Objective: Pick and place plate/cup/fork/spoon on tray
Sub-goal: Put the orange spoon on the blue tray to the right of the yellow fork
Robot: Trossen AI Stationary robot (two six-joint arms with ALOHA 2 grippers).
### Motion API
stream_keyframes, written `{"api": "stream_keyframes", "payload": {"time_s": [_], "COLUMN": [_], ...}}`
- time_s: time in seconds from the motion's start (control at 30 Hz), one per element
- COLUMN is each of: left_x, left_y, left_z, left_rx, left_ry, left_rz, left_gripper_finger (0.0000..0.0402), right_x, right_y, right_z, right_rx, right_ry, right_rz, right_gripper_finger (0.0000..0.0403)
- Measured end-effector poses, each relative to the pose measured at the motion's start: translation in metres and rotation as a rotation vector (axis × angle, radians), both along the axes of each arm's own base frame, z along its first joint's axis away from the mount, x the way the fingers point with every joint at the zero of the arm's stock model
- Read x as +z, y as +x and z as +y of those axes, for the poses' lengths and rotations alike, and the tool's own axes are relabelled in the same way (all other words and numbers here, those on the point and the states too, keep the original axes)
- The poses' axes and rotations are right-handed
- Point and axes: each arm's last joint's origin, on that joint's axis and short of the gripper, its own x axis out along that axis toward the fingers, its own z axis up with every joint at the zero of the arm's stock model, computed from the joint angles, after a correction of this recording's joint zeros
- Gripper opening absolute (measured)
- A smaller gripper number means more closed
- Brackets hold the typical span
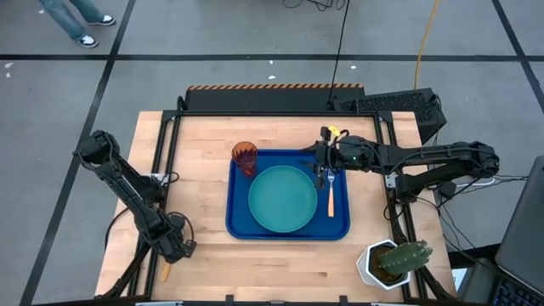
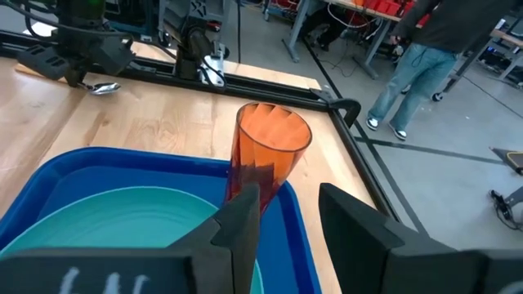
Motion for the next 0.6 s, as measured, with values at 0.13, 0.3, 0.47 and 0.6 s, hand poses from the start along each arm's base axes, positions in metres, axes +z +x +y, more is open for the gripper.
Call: {"api": "stream_keyframes", "payload": {"time_s": [0.13,0.3,0.47,0.6], "left_x": [0.005,0.012,0.014,0.014], "left_y": [0.003,0.016,0.028,0.030], "left_z": [0.003,0.006,0.011,0.014], "left_rx": [0.008,0.045,0.050,0.030], "left_ry": [-0.035,-0.013,0.012,0.011], "left_rz": [-0.029,-0.213,-0.314,-0.310], "left_gripper_finger": [0.0031,0.0031,0.0031,0.0031], "right_x": [0.001,0.001,0.002,0.002], "right_y": [0.000,0.000,0.001,0.001], "right_z": [0.000,0.000,0.000,0.000], "right_rx": [0.001,0.001,0.002,0.002], "right_ry": [-0.005,-0.005,-0.007,-0.007], "right_rz": [-0.012,-0.013,-0.016,-0.017], "right_gripper_finger": [0.0121,0.0121,0.0121,0.0121]}}
